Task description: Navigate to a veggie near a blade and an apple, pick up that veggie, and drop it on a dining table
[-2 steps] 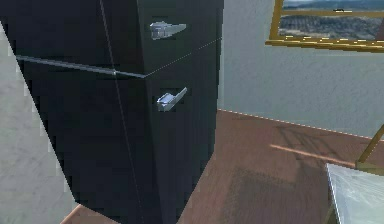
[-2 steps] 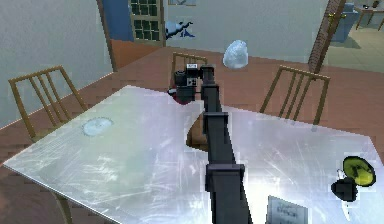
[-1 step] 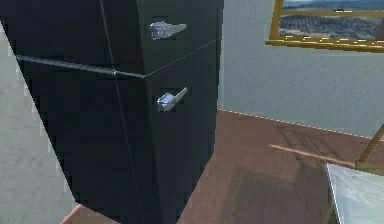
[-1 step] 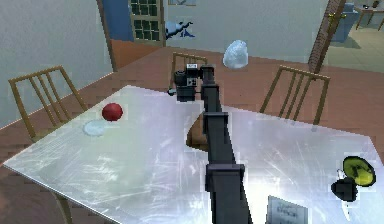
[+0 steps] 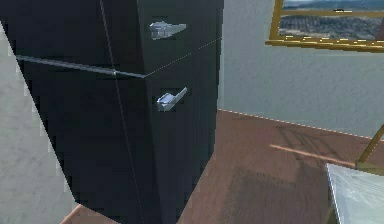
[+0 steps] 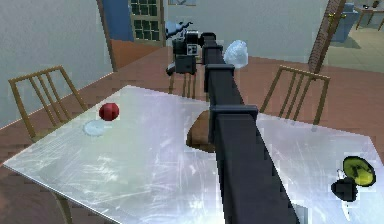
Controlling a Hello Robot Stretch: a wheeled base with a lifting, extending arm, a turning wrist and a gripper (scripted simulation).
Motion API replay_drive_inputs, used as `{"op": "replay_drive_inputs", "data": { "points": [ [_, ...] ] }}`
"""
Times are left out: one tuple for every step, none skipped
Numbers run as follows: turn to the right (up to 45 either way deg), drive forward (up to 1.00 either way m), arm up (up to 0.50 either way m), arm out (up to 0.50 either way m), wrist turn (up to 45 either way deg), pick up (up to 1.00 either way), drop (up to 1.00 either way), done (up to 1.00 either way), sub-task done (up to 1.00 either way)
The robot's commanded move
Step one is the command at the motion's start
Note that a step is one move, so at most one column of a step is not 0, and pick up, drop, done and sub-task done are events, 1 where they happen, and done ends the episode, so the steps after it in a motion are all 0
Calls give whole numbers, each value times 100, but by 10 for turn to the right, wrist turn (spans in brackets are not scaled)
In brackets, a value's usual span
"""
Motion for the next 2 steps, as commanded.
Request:
{"op": "replay_drive_inputs", "data": {
  "points": [
    [0, 0, 0, -8, 0, 0, 0, 0, 0],
    [0, 0, 0, 0, 0, 0, 0, 100, 0]
  ]
}}
